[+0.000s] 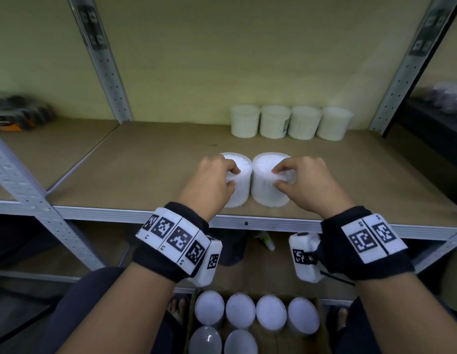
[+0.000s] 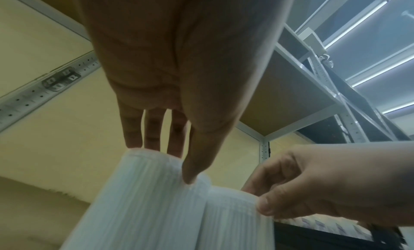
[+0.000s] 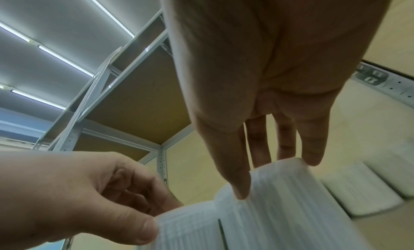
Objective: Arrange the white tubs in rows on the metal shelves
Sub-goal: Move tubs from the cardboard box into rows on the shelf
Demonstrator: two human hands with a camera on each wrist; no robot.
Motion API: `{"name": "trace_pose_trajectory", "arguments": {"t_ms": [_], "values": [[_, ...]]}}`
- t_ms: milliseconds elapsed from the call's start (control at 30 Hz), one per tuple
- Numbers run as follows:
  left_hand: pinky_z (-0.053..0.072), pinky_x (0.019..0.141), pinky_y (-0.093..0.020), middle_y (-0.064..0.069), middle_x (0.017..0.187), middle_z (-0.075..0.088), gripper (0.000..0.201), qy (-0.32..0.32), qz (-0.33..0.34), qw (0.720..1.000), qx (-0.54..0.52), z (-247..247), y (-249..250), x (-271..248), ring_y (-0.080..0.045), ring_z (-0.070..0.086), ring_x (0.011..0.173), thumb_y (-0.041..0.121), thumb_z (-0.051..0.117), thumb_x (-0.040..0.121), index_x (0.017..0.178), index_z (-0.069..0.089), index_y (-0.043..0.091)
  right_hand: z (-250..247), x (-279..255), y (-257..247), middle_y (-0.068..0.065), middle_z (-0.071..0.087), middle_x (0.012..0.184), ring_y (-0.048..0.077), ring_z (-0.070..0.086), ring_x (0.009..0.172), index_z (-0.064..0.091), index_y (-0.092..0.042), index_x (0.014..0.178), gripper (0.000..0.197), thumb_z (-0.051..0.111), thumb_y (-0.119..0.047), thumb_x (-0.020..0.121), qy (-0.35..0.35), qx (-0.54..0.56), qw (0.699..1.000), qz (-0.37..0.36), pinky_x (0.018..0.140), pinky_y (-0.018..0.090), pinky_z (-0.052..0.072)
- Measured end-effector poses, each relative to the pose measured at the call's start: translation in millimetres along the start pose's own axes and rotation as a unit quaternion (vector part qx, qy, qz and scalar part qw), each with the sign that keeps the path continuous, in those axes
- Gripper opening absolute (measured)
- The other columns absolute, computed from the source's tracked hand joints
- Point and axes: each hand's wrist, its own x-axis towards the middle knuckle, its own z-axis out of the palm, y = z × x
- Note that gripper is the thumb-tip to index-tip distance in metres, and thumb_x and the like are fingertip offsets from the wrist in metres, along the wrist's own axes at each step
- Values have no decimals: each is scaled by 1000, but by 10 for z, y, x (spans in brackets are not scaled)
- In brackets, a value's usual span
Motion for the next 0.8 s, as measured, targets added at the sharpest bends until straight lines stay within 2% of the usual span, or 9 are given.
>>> {"name": "trace_pose_trajectory", "arguments": {"t_ms": [333,467,633,733,800], "values": [[36,85,-19,-3,127,60,29,-13,-51,999,-5,-141,-424,452,-19,55,118,8,58,90,117,66,17,139,730,-372,7,65,123,21,60,113,68,-11,113,29,67,-14,84,-53,-33,996,-61,95,28,47],[44,94,-25,-5,123,64,30,-17,-67,998,-4,-161,-626,717,-19,59,114,6,59,88,115,67,15,239,1046,-480,6,64,123,23,60,113,68,-13,114,30,66,-14,84,-56,-43,995,-73,97,32,48],[45,96,-27,-6,123,65,30,-10,-80,997,5,-180,-855,1063,-21,60,116,4,58,87,115,67,13,434,1486,-575,8,64,119,26,61,107,66,-16,111,27,61,-14,85,-57,-67,992,-89,90,33,51],[45,96,-27,-7,124,65,30,-6,-85,996,8,-163,-1003,1278,-22,59,116,4,58,88,116,67,11,524,1742,-618,11,62,118,28,60,106,65,-14,112,26,57,-12,87,-65,-79,990,-99,82,28,46],[44,95,-26,-7,123,65,30,-2,-84,996,11,-143,-1094,1412,-22,60,114,5,58,88,116,67,11,566,1905,-630,11,61,119,28,60,106,64,-13,113,27,58,-12,88,-68,-72,990,-102,81,27,44]]}}
